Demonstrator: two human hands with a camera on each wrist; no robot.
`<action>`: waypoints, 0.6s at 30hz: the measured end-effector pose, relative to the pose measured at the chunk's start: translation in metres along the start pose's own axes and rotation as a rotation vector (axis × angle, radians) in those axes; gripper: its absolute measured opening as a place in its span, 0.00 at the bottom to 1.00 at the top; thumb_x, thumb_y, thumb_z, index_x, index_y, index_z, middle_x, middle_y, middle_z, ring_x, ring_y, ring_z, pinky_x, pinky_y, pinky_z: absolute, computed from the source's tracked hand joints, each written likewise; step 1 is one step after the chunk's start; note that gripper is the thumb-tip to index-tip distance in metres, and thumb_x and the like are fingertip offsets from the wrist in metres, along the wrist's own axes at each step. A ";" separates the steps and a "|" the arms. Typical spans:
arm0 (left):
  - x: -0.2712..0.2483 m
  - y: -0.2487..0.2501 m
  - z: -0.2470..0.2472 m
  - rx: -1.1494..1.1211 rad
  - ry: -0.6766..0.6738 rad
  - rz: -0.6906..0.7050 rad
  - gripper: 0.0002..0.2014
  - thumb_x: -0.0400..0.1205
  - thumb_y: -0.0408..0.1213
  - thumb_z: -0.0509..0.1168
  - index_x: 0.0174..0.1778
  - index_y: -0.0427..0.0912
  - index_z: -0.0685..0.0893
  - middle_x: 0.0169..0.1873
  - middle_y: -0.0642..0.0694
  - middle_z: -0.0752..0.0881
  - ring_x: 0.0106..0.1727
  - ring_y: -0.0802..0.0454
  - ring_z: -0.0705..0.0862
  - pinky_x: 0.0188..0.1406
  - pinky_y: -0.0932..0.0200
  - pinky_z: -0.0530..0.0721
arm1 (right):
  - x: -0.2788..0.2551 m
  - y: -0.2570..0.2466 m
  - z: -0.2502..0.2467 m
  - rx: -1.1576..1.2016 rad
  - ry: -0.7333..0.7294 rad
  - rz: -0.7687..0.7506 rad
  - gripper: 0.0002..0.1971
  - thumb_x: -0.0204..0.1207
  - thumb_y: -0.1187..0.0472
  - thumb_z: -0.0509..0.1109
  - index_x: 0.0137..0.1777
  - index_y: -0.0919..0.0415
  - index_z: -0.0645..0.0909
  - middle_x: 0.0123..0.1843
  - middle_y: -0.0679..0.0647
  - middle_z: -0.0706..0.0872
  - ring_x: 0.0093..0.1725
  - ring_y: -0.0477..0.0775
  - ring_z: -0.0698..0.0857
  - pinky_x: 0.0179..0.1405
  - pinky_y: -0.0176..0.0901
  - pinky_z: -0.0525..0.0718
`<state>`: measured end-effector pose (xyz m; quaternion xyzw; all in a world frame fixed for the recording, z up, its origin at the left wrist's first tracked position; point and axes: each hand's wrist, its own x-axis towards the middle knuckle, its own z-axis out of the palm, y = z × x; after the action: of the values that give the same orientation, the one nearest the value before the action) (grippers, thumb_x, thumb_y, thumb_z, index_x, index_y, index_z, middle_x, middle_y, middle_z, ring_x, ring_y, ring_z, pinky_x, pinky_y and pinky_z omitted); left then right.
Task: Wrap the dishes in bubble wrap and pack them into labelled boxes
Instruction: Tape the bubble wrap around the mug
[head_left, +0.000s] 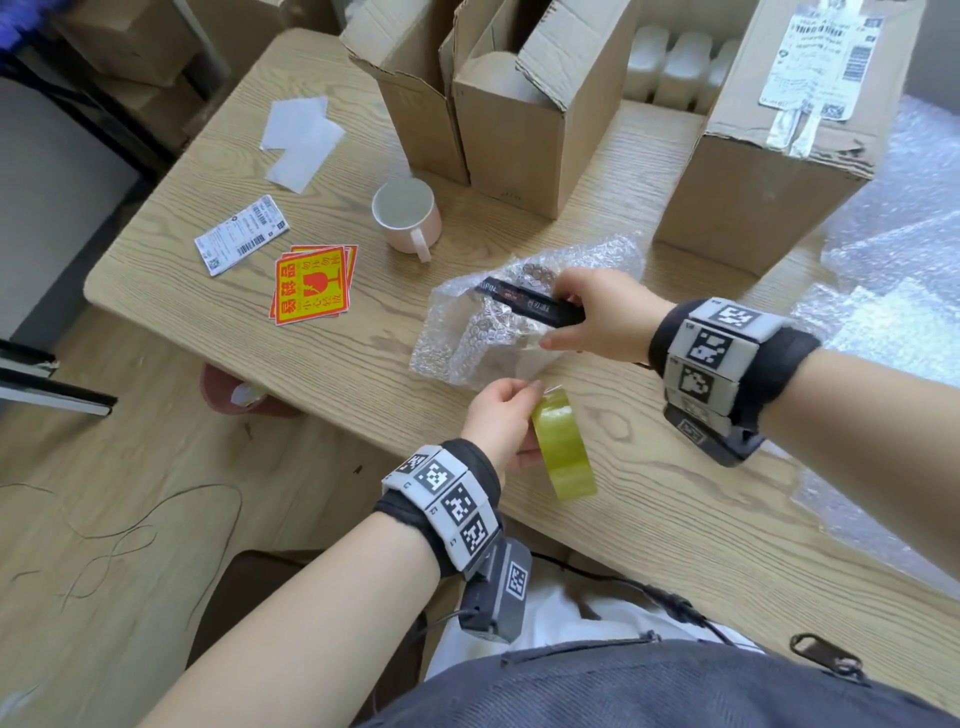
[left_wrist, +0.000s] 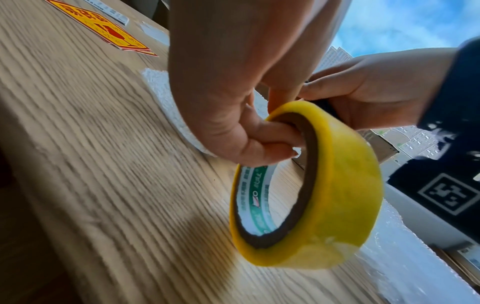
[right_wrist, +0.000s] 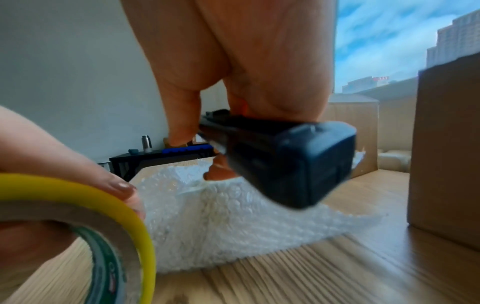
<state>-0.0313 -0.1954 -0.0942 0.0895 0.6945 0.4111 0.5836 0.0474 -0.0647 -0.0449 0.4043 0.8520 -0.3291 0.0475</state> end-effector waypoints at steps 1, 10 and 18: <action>0.001 0.000 0.001 0.000 0.011 -0.001 0.09 0.87 0.42 0.58 0.56 0.42 0.79 0.39 0.45 0.85 0.33 0.50 0.85 0.21 0.63 0.82 | -0.006 0.001 -0.003 -0.012 -0.015 -0.005 0.15 0.73 0.57 0.74 0.56 0.61 0.79 0.47 0.53 0.79 0.45 0.53 0.76 0.43 0.39 0.70; 0.008 -0.009 0.002 -0.002 0.174 0.059 0.09 0.85 0.40 0.61 0.37 0.46 0.77 0.35 0.44 0.80 0.33 0.48 0.80 0.27 0.59 0.81 | -0.034 0.024 -0.007 -0.320 -0.015 -0.002 0.14 0.76 0.51 0.70 0.60 0.50 0.77 0.50 0.52 0.80 0.51 0.59 0.79 0.42 0.44 0.74; 0.007 -0.007 0.002 0.055 0.191 0.094 0.08 0.84 0.41 0.62 0.39 0.46 0.79 0.34 0.43 0.80 0.34 0.46 0.80 0.30 0.57 0.82 | -0.033 0.015 -0.001 -0.569 -0.016 -0.129 0.12 0.82 0.50 0.60 0.62 0.46 0.79 0.45 0.49 0.72 0.53 0.58 0.82 0.37 0.42 0.70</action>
<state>-0.0295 -0.1951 -0.1039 0.0983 0.7531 0.4255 0.4920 0.0805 -0.0794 -0.0400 0.3170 0.9337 -0.0827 0.1446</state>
